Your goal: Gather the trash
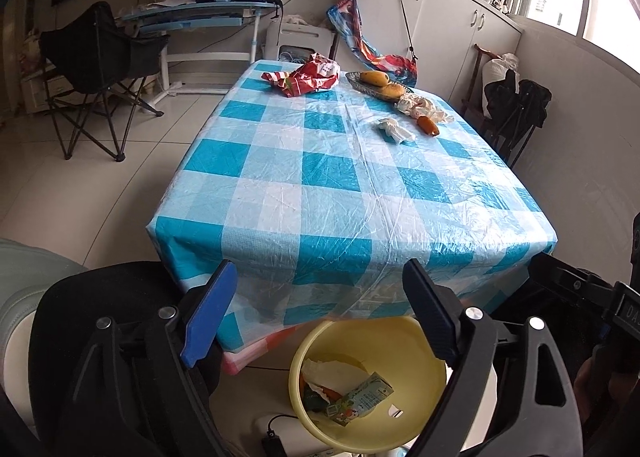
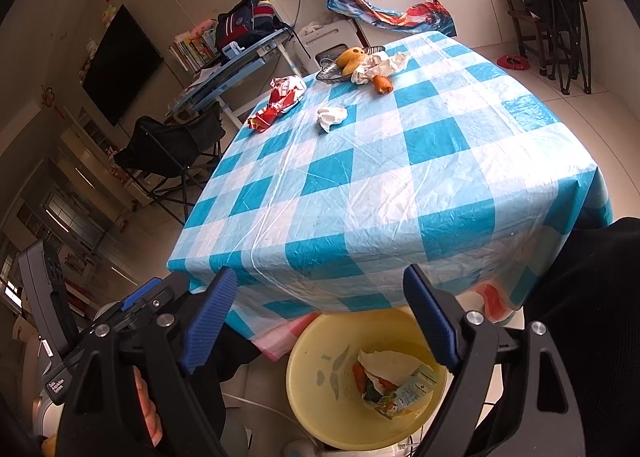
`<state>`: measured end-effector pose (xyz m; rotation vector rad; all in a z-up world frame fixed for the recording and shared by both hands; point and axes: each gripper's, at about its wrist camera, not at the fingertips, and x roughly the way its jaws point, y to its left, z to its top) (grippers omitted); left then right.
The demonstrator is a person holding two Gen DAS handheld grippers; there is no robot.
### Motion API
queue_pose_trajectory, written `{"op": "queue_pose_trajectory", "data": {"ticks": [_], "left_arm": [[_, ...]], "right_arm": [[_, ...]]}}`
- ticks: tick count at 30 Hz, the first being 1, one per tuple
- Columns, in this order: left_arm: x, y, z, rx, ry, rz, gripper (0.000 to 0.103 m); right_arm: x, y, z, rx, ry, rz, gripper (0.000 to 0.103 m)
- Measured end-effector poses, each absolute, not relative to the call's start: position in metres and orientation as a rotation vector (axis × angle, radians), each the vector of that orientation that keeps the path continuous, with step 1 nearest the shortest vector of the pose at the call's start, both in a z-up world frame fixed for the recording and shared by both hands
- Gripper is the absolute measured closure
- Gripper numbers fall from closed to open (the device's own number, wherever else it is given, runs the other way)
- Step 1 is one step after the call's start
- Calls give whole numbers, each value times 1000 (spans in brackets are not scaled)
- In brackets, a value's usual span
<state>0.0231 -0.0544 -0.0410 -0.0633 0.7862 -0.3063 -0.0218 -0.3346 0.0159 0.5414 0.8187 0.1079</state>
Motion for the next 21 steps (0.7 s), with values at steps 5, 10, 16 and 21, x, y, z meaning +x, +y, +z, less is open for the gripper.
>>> {"op": "queue_pose_trajectory", "data": {"ticks": [5,10,16,21], "left_arm": [[24,-50,-40,-74,779,-283,20],[24,-50,-41,-74,777,-277,19],[23,-48,-40,-78,776,-273,19],[24,-47,-40,-79,768,-264,19]], "right_arm": [[-22,-334,16,541,818,108,21],[-22,-334,17,541,817,108,21],[-22,-334,17,540,816,108,21],[-22,-334,20,539,810,108,21]]}}
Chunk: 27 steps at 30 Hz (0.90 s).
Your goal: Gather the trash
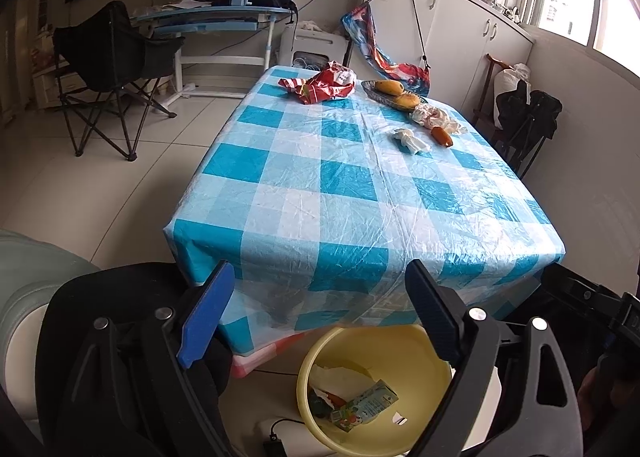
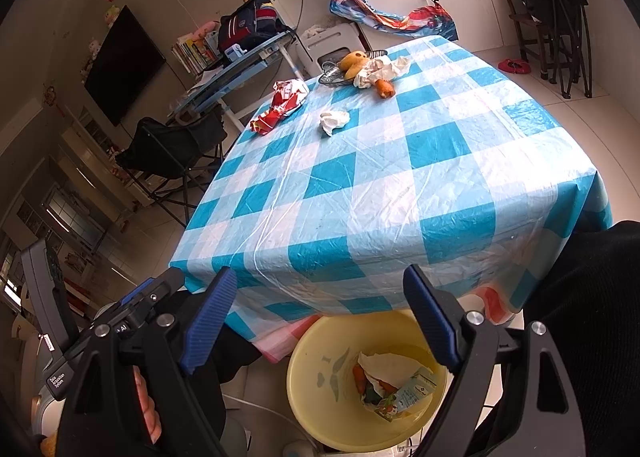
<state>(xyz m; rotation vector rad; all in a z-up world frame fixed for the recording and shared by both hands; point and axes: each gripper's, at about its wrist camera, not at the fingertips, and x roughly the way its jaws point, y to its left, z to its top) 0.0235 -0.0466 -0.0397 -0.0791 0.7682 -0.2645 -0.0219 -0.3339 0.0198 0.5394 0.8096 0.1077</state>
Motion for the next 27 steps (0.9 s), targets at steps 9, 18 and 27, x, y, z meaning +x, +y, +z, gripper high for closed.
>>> {"op": "queue_pose_trajectory", "data": {"ticks": [9,18,27], "left_arm": [[26,-46,-40,-80,764,-257,19],[32,-48,-45,-72,774,-254,19],[44,-52,-54,-61,789,-247,19]], "right_arm": [[-22,-334,20,538,809,107,21],[-21,-333,21,533,805,107,21],[-11,-331,18,513,816,110,21]]}}
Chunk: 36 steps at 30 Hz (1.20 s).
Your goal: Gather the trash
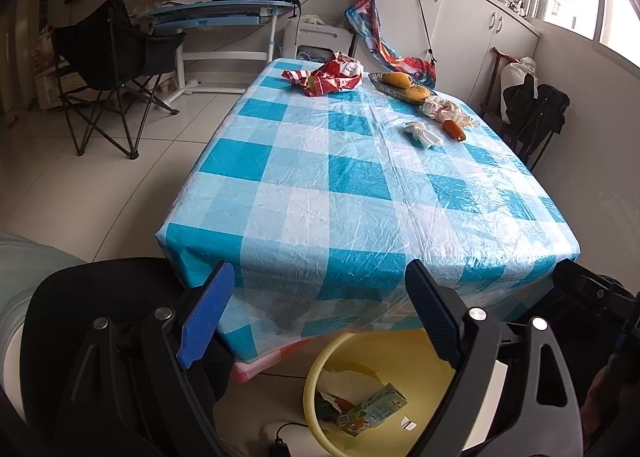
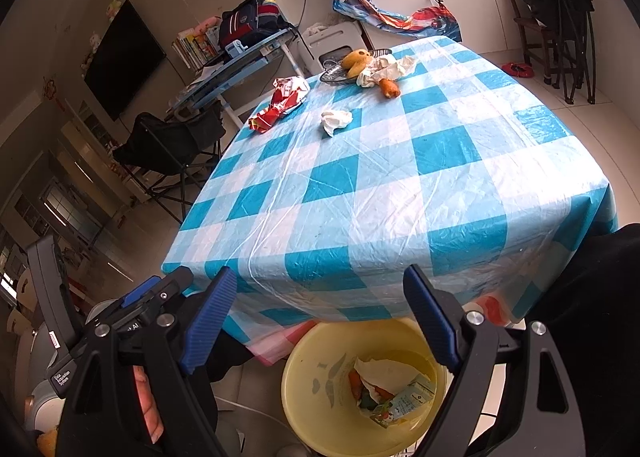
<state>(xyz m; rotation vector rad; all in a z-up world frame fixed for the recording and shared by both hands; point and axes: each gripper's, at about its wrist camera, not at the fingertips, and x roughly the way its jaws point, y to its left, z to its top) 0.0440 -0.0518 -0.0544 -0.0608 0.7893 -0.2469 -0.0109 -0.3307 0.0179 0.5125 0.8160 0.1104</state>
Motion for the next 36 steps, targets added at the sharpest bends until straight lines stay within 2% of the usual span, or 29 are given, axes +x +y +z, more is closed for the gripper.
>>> {"op": "queue_pose_trajectory", "data": {"ticks": [19,32,36], "left_arm": [[61,-53,-61,-64,789,-232,19],[68,-53,-65,-64,804,-221,19],[70,-52,-66,-84,811,-218,19]], "right_arm": [[6,-332,12,506,824,110,21],[71,-337,14,427,813,119,21],[106,-337,16,390,811,117,24]]}}
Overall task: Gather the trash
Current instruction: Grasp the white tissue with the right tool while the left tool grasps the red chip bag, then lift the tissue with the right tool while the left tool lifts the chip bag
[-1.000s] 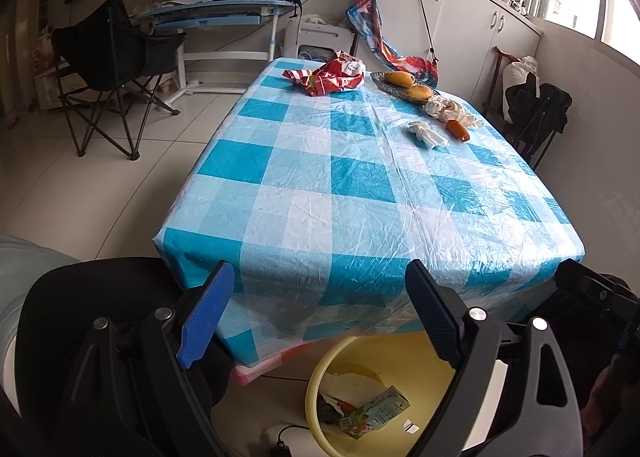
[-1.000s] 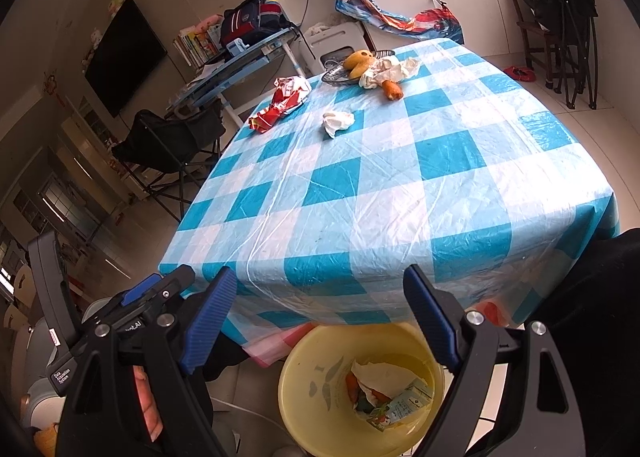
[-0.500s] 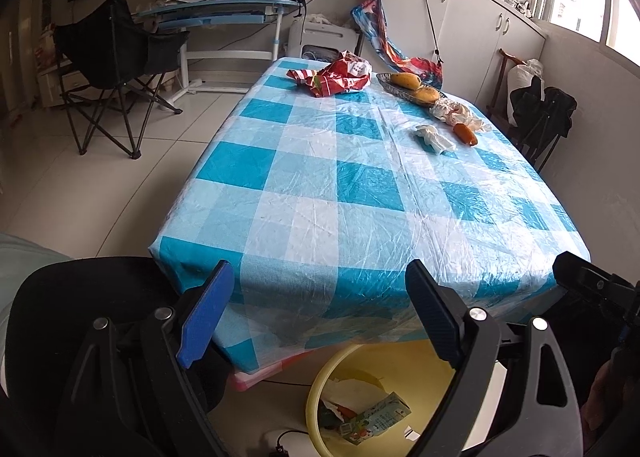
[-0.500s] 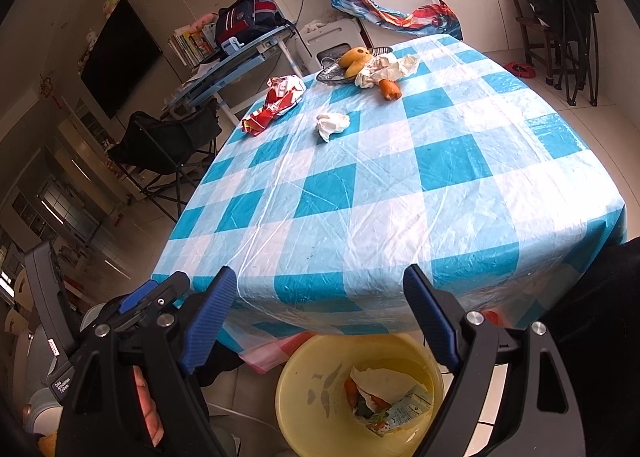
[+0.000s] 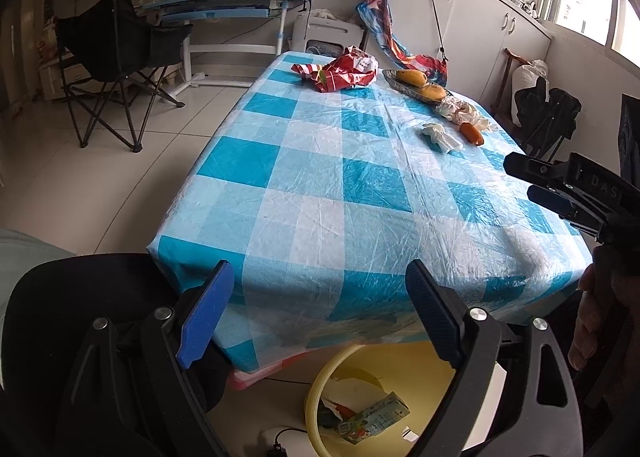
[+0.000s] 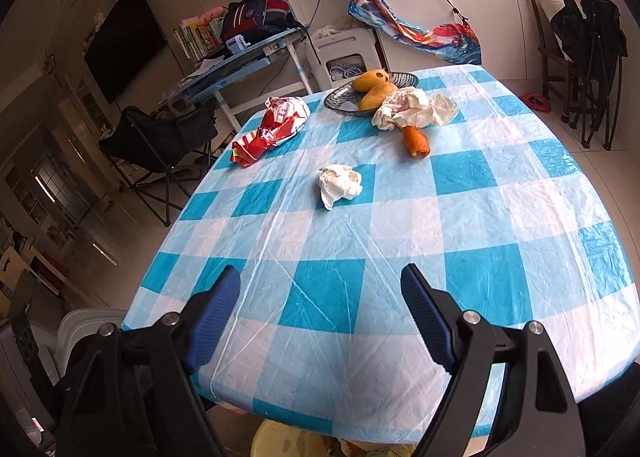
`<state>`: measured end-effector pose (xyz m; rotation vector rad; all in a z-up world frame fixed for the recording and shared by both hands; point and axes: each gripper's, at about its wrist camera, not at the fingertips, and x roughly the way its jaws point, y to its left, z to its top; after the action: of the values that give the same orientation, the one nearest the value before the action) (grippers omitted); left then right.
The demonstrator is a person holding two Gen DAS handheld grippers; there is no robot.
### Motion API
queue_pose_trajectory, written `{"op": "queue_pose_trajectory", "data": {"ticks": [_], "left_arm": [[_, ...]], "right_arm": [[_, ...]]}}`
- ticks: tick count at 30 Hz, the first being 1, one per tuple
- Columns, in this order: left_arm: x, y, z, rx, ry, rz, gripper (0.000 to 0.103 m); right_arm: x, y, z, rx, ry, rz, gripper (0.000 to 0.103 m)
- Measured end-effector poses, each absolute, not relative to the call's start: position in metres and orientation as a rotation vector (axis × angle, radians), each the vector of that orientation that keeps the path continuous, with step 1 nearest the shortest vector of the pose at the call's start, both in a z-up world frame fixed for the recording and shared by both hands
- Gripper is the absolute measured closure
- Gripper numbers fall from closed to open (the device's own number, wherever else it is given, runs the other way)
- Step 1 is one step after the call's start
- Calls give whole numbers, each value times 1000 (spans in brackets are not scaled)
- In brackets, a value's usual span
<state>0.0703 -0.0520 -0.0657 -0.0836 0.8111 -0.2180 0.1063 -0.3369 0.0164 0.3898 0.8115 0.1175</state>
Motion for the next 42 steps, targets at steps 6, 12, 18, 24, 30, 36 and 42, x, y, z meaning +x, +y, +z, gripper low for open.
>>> {"op": "queue_pose_trajectory", "data": {"ticks": [6,12,18,24,30,36,42], "left_arm": [[103,-41,-46,-112,781,-232,18],[189,-53,-10,-22,745,-310,13],[277,-112,-4,249,733,-433,10],[339,-161,-16,441,719,-489,10],[408,-182,-41,456,793,-441,10],[440,-180,-61,344,897,-445,39],[390,-169,-53,233,889,-502,50]], "right_arm": [[167,-330,16,314,846,110,26],[205,-323,-1,247,937,156,47],[214,-320,-14,188,986,206,63],[213,-327,-14,230,967,242,63],[221,-333,-14,304,949,259,52],[227,-338,-18,347,965,264,71],[219,-342,-20,382,975,285,93]]}}
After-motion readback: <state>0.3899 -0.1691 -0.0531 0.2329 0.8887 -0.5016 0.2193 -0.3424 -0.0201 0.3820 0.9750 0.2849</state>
